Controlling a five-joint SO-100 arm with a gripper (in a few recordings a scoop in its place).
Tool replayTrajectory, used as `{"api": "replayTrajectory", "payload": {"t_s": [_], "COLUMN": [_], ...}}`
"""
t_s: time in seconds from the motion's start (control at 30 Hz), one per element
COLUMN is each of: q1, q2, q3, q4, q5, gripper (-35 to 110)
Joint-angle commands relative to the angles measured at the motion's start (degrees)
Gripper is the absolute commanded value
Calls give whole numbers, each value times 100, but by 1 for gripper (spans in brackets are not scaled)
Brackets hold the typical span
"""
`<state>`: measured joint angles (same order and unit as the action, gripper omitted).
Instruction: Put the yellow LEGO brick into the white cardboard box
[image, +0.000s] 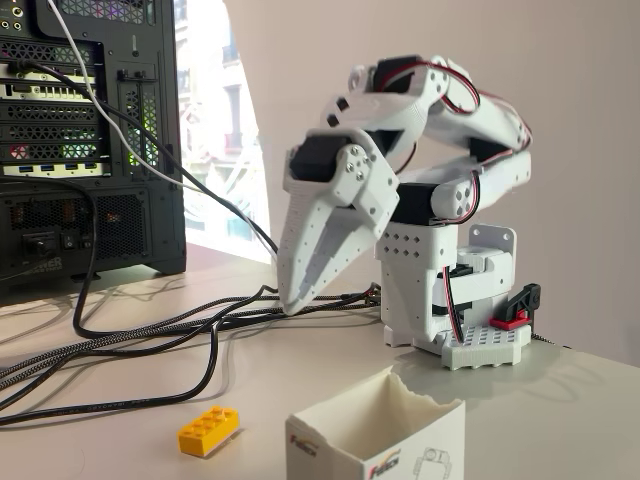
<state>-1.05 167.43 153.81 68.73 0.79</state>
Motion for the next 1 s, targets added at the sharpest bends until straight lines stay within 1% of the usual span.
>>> {"api": "replayTrajectory", "payload": {"t_s": [0.0,0.07,0.13,0.37,0.5,0.63,0.97], "q1": [88,176,255,413,492,501,554], "q2": [-1266,-1723,-2109,-2646,-2988,-3498,-4737], "q3": [-1433,-1687,-1846,-1907,-1758,-1775,-2127], "q4": [-158,-105,-53,-413,-765,-984,-1230], "q5": [1072,1775,2276,3190,4025,4438,5493], "gripper": [-9,-8,-5,-4,-4,-8,-1]}}
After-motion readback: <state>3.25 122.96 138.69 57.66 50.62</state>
